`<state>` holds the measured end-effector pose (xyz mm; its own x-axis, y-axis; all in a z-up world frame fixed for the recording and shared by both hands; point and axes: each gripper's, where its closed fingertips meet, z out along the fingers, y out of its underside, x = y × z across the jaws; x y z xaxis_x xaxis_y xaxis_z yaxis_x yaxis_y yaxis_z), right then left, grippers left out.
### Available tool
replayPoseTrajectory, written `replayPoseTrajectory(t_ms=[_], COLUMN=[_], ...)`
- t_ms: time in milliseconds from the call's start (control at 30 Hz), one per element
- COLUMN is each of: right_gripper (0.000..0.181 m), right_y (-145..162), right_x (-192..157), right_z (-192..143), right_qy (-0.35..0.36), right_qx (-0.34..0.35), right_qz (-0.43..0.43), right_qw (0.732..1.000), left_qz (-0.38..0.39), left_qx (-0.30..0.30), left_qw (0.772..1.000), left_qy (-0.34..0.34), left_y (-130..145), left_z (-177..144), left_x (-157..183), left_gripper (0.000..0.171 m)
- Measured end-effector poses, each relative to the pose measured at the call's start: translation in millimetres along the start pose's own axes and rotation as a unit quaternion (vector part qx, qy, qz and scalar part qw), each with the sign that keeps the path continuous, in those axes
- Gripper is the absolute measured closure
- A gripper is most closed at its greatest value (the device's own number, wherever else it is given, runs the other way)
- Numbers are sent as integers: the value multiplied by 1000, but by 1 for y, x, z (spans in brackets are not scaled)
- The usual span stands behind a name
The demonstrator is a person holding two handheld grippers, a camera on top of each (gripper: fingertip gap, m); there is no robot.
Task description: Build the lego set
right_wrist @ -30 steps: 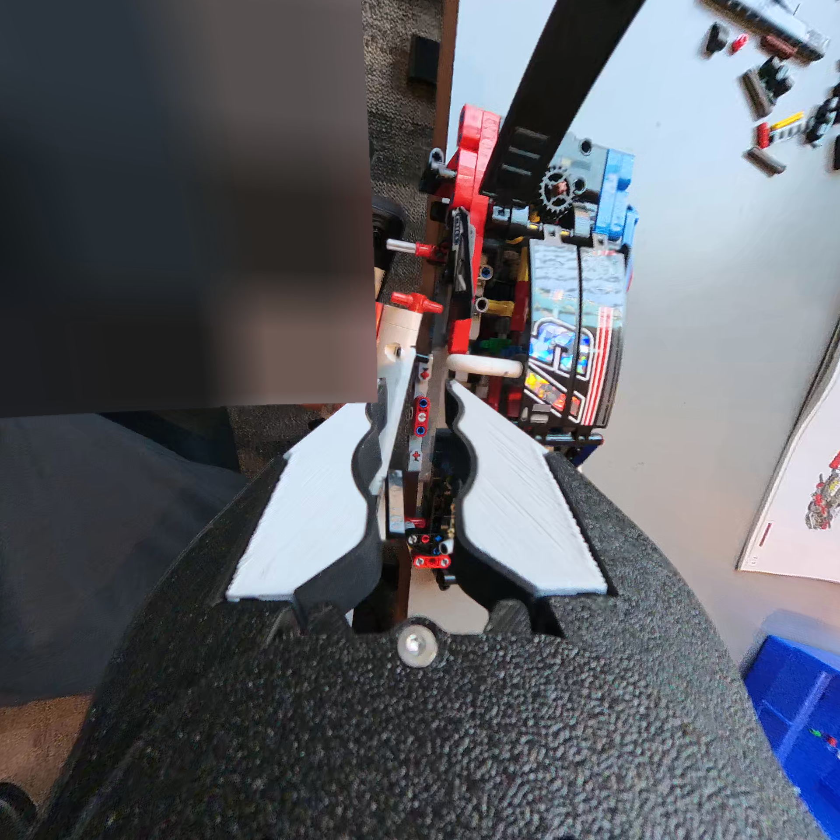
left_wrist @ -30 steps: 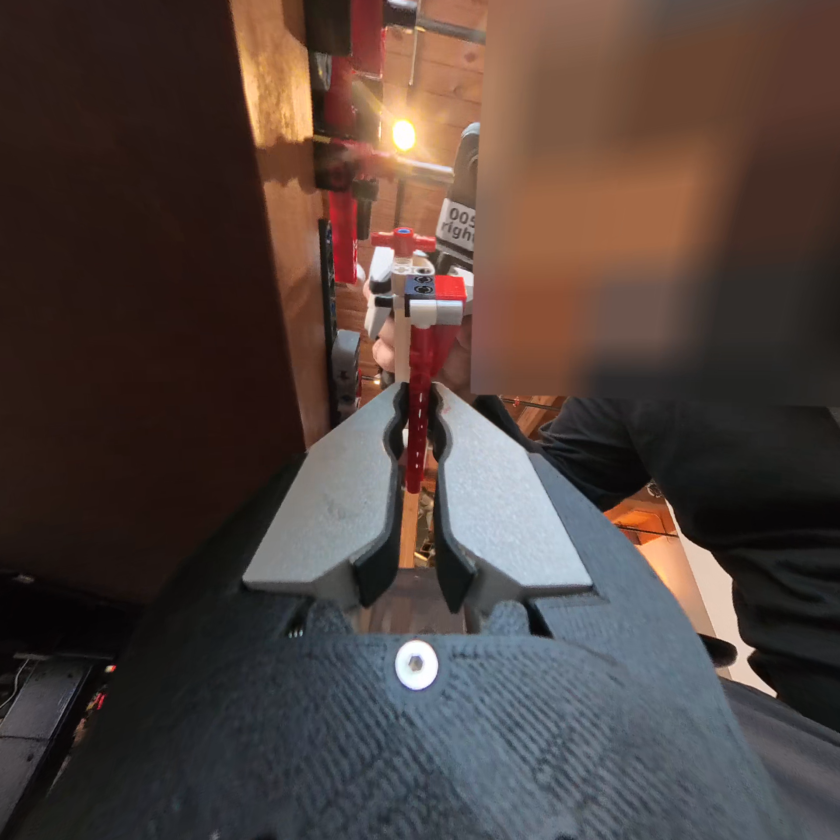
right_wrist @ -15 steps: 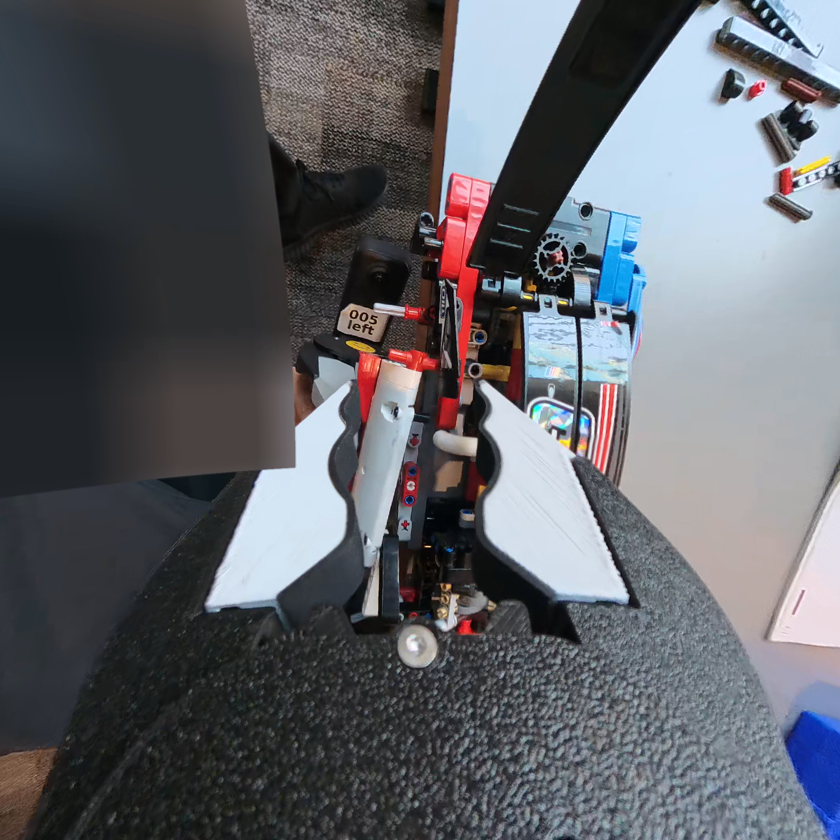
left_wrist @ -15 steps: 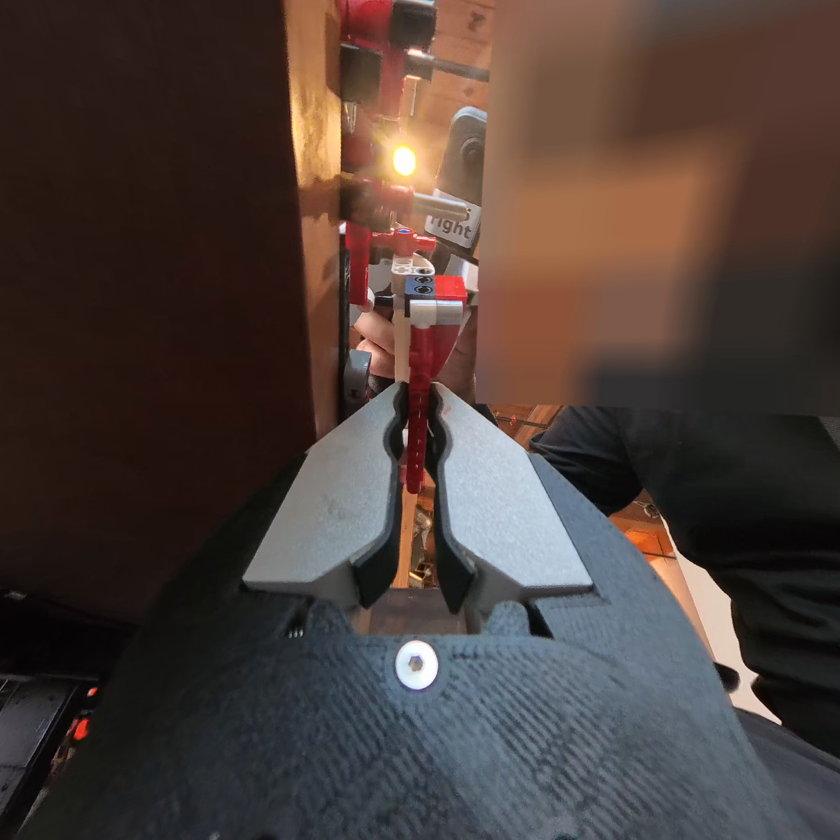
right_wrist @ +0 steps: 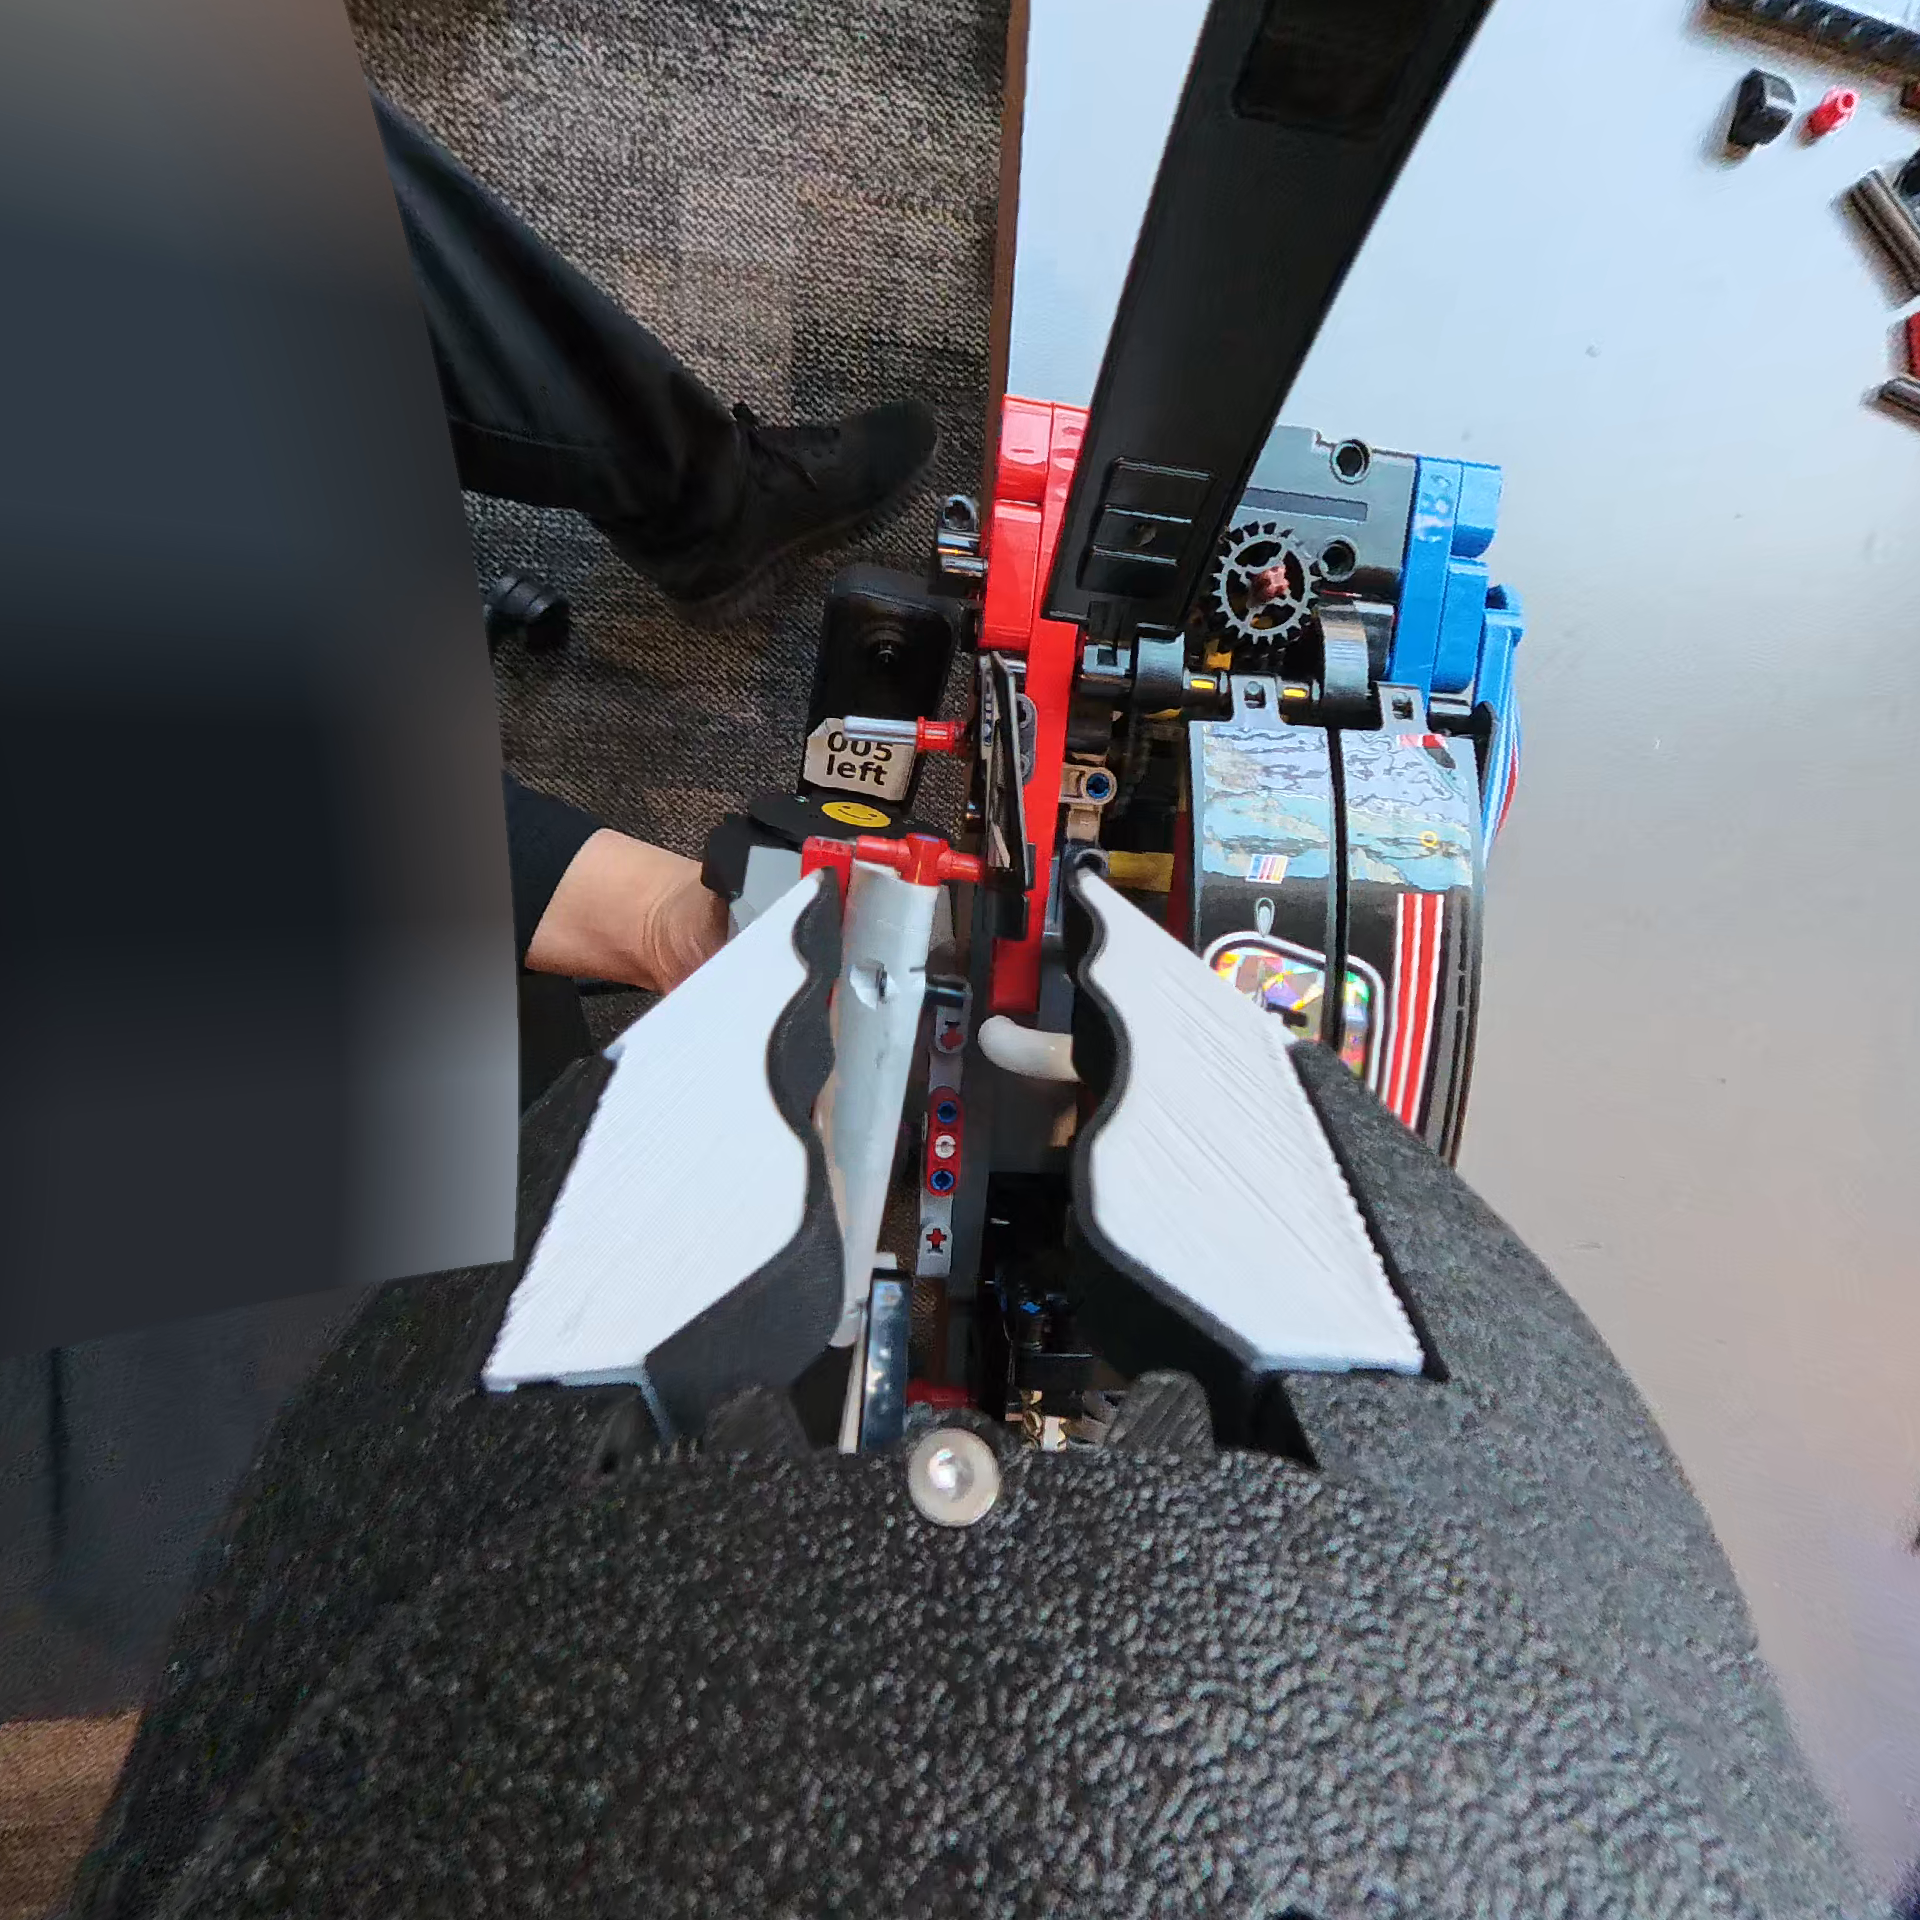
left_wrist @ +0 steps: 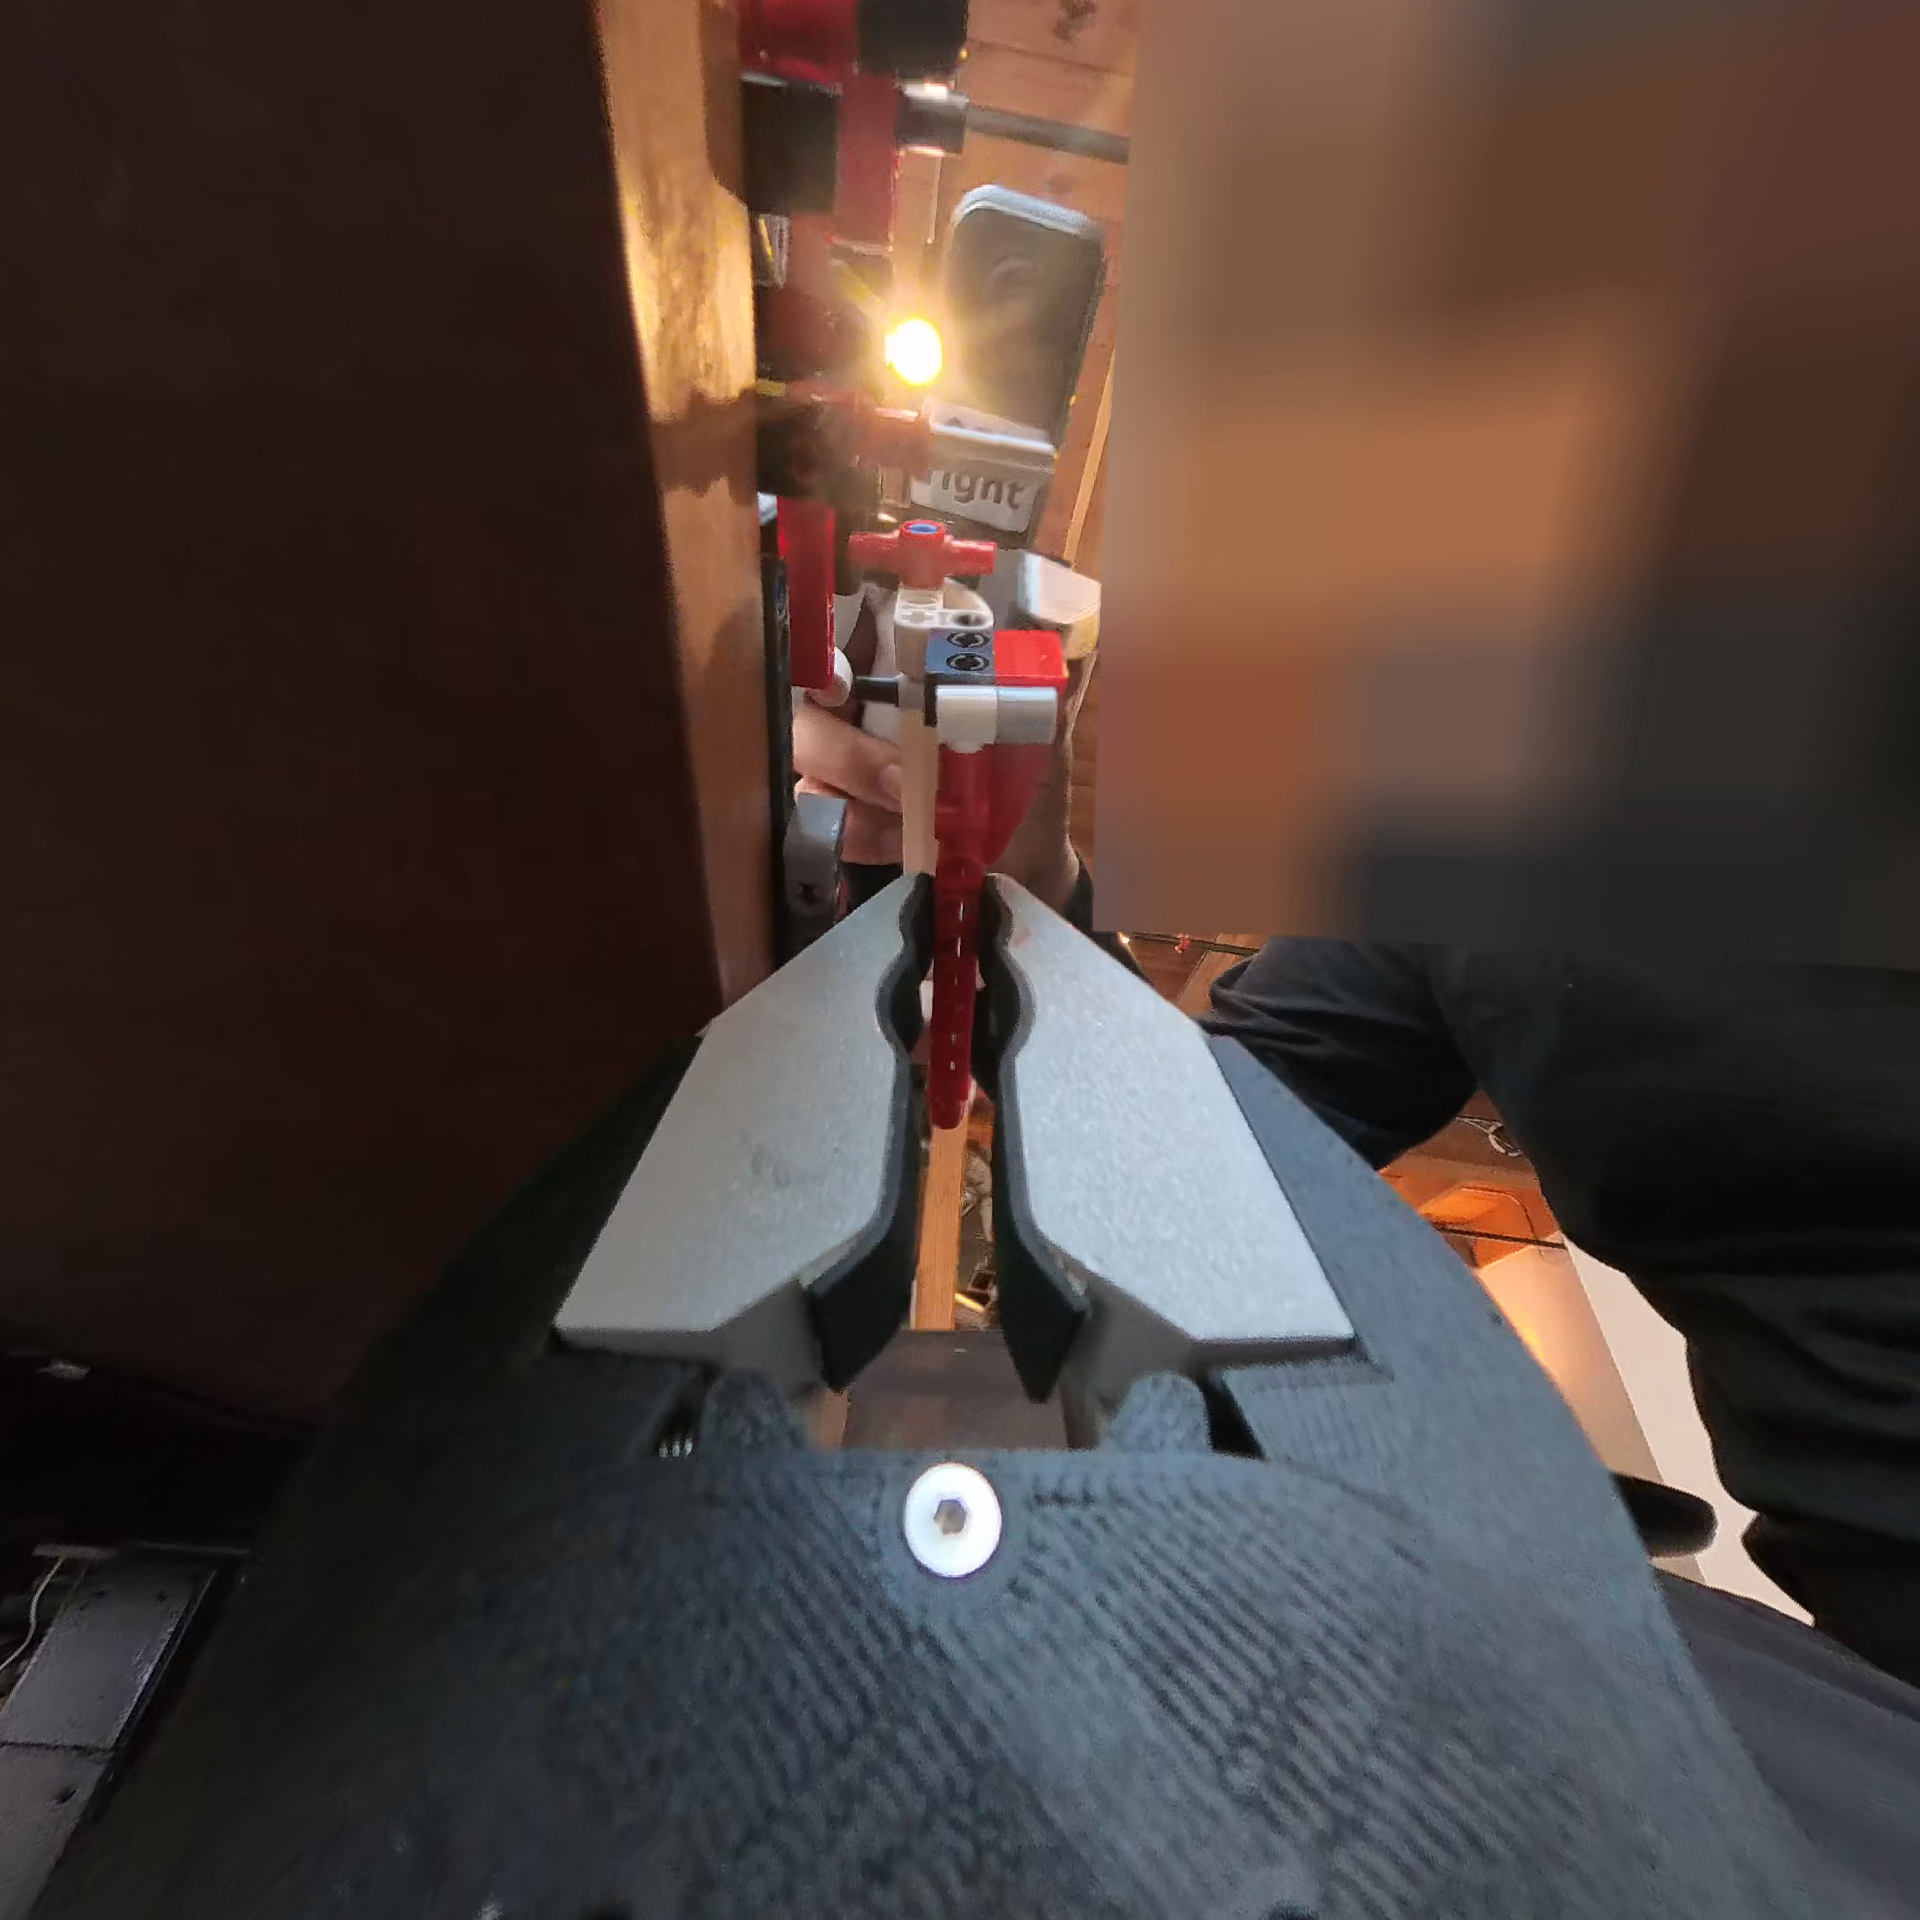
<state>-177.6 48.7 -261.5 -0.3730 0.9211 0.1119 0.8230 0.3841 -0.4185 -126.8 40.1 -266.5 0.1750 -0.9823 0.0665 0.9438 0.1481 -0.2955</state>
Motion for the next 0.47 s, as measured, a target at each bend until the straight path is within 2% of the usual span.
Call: replayPoseTrajectory(t_ms=[267, 400, 467], right_gripper=[148, 139, 145], right_y=[-4, -4, -4], right_x=[2, -7, -11], right_z=[1, 0, -2], right_qy=[2, -29, -32], right_qx=[2, 6, 5], right_qz=[3, 33, 30], right_qw=[1000, 999, 999], left_qz=[-21, -15, -6], left_qx=[13, 10, -1], left_qw=[1000, 1000, 1000], left_qy=[3, 6, 13], left_y=[-2, -2, 1], left_z=[0, 0, 1], left_x=[0, 2, 6], left_gripper=[166, 166, 166])
